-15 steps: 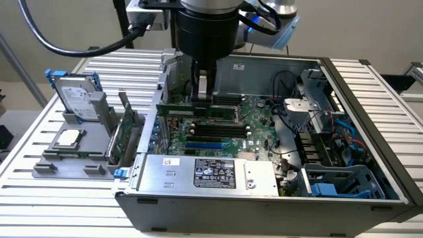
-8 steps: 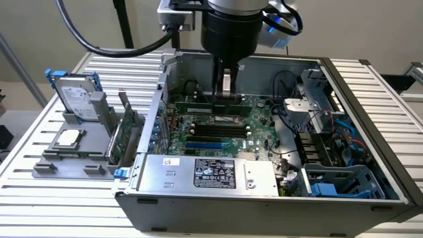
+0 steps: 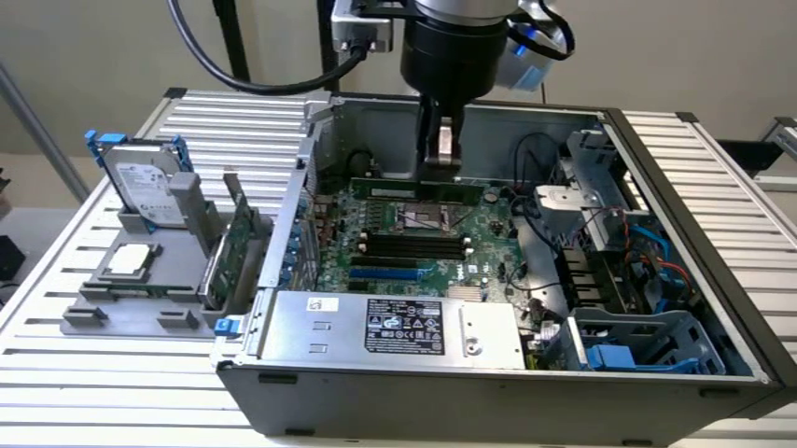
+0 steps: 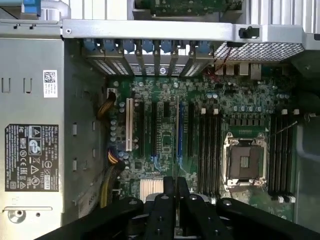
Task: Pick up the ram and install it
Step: 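Insert the ram into the slot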
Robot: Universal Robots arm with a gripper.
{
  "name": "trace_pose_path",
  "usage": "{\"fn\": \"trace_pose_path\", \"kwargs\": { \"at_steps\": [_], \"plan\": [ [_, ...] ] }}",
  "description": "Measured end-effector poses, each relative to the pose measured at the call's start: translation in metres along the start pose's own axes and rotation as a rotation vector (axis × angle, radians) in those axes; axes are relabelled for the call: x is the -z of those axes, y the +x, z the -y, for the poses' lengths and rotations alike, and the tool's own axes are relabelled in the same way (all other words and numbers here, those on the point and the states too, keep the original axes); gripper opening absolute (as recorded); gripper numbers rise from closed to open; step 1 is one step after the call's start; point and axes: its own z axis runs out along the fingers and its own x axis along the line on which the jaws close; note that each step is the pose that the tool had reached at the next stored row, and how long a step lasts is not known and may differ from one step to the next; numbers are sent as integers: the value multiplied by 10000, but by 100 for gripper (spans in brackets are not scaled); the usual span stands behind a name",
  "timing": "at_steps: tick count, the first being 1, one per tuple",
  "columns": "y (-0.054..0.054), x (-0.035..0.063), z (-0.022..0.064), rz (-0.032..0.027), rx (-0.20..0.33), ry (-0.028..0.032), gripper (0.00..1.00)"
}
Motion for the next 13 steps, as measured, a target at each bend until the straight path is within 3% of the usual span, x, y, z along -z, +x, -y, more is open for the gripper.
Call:
{"fn": "trace_pose_path", "kwargs": {
  "at_steps": [4,13],
  "plan": [
    [-128,-70,27,0,0,0,0],
    [-273,-193,48,2,-18,2,0]
  ]
}}
